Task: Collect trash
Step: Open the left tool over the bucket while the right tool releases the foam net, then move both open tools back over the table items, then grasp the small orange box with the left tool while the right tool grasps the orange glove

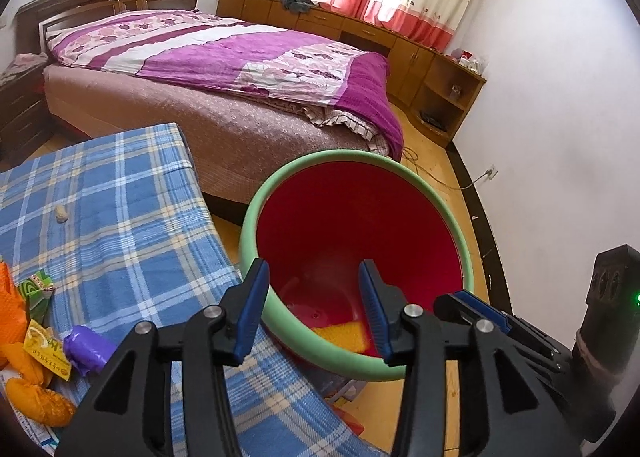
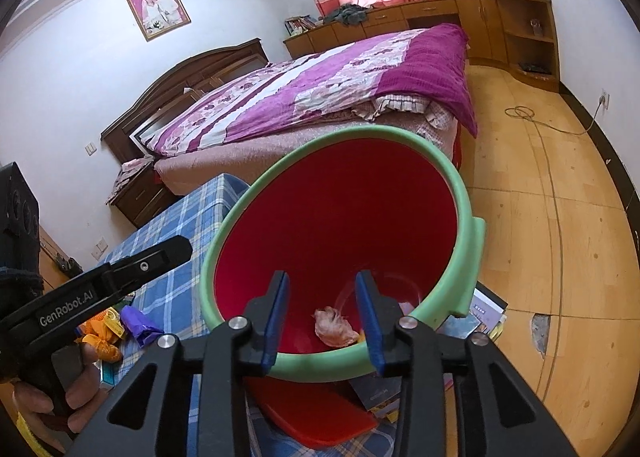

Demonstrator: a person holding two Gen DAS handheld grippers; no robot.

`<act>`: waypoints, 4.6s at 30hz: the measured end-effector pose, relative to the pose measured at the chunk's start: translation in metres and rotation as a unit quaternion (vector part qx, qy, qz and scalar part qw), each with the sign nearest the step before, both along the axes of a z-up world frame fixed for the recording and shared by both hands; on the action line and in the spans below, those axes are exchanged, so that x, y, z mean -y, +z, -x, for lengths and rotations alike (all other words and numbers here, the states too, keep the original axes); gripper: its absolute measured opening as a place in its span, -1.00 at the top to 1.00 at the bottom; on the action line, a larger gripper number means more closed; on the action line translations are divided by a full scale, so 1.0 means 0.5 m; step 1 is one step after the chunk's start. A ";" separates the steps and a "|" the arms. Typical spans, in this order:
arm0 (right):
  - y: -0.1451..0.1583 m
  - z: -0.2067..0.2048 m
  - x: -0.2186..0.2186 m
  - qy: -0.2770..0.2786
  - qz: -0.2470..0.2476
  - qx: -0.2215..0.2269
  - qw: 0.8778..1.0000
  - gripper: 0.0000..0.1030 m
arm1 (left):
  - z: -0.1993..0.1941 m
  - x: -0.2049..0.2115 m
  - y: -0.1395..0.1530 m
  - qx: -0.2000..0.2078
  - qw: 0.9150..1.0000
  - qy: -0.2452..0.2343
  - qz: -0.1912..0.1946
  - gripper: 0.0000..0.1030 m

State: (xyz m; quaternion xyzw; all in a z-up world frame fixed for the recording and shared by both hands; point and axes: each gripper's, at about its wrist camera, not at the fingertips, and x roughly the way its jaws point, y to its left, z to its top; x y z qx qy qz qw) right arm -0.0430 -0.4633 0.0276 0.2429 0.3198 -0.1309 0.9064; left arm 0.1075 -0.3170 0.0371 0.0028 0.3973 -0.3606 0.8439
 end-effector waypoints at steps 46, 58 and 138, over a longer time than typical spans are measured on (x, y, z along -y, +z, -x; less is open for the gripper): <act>0.083 -0.032 -0.316 0.119 0.039 0.001 0.992 -0.39 | 0.054 -0.456 0.056 0.022 0.978 0.208 0.018 0.06; 0.062 -0.078 -0.397 0.144 0.043 -0.017 0.988 -0.39 | 0.031 -0.582 0.018 0.012 0.963 0.268 -0.006 -0.15; 0.087 -0.076 -0.489 0.219 0.029 0.019 0.975 0.57 | 0.052 -0.563 0.023 0.028 0.969 0.245 -0.011 -0.22</act>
